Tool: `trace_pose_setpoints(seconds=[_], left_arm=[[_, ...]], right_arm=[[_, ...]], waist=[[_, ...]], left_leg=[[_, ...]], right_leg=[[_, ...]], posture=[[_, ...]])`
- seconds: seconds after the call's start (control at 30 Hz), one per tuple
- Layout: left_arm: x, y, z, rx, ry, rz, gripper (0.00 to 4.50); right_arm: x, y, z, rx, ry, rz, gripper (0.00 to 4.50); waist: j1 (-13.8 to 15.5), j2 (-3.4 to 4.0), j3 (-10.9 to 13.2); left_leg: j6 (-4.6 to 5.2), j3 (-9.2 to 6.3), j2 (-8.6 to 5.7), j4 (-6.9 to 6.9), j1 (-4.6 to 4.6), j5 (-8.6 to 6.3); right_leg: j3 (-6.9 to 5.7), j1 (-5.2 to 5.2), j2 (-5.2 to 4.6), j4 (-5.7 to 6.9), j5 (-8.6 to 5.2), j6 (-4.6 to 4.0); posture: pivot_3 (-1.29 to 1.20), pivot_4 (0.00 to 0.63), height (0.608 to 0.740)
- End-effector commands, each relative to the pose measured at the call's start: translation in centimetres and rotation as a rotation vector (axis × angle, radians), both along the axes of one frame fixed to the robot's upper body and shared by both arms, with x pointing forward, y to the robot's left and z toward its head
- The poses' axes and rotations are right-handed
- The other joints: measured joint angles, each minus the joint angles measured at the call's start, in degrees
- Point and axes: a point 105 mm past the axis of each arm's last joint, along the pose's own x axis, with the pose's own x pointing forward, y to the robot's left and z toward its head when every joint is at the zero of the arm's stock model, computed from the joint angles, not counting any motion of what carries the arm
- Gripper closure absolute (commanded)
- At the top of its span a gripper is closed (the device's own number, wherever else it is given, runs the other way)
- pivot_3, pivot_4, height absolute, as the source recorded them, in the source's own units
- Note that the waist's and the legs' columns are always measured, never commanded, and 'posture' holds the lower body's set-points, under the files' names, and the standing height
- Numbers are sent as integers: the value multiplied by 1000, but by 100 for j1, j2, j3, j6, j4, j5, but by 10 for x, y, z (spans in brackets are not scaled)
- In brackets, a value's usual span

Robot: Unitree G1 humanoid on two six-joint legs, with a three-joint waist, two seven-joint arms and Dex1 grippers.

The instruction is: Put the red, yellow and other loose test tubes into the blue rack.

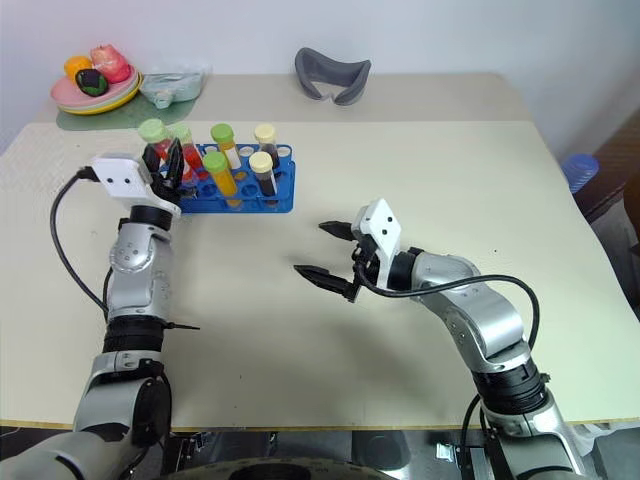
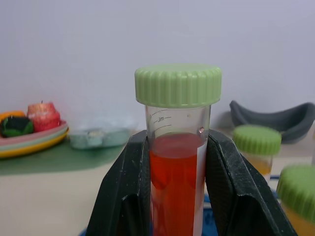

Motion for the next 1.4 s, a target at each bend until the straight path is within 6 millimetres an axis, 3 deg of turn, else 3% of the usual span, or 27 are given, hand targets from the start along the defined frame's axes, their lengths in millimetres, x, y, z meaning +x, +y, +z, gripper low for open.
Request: trace_pose_setpoints(seconds=[0.03, 0.6, 1.4], left_arm=[[-5, 5, 4, -2, -40, 17, 3303], [-5, 2, -10, -76, 19, 9, 3303], [-10, 8, -17, -39, 55, 62, 3303]], right_arm=[[-5, -2, 13, 14, -55, -5, 0], [-5, -3, 13, 9, -53, -8, 0], [-6, -1, 9, 13, -42, -1, 0]], waist=[[5, 0, 0], [2, 3, -2], [-1, 5, -3]], left_leg=[[0, 0, 0, 0, 0, 0], [0, 0, 0, 0, 9, 0], [0, 0, 0, -2, 15, 0]], right_leg=[[0, 0, 0, 0, 0, 0], [1, 5, 0, 8, 0, 0], [1, 9, 1, 8, 0, 0]], posture=[[0, 150, 740], [0, 150, 740], [0, 150, 740]])
